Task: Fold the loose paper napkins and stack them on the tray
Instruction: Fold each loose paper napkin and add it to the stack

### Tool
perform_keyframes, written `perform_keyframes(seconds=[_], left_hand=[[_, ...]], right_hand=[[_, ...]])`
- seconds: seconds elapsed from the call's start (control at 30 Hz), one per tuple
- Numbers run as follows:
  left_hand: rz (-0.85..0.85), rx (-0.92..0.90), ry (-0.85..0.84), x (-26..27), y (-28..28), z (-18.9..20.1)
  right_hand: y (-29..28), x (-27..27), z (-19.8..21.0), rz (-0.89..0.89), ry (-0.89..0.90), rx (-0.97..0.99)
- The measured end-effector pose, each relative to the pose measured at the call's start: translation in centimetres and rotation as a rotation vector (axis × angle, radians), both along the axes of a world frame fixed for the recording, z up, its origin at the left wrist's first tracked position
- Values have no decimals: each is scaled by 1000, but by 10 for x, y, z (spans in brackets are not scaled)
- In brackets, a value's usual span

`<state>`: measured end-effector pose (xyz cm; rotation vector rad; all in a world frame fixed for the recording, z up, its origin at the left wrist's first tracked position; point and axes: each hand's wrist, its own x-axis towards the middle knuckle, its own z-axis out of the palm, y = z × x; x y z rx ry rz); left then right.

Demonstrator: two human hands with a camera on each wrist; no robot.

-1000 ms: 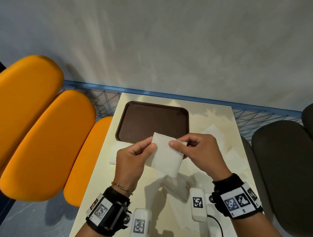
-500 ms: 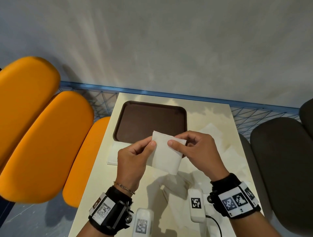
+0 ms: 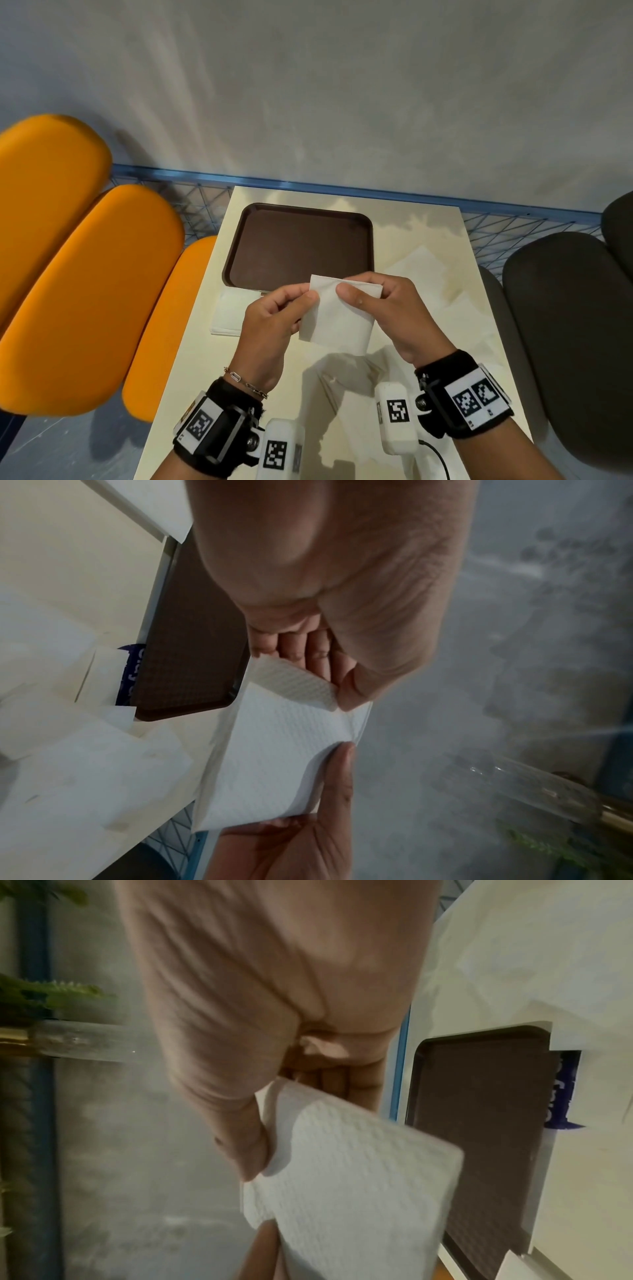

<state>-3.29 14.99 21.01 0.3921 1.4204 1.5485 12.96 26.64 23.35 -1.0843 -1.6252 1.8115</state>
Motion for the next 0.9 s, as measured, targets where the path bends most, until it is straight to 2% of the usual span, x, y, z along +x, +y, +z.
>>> perform_keyframes(seconds=[0.3, 0.6, 0.9], left_hand=[[42, 14, 99, 6, 9, -4], [148, -25, 70, 12, 9, -16], [208, -81, 148, 37, 9, -27]], right_hand=[[3, 6, -2, 37, -57, 59], [10, 23, -8, -11, -29, -115], [12, 36, -24, -163, 33, -299]])
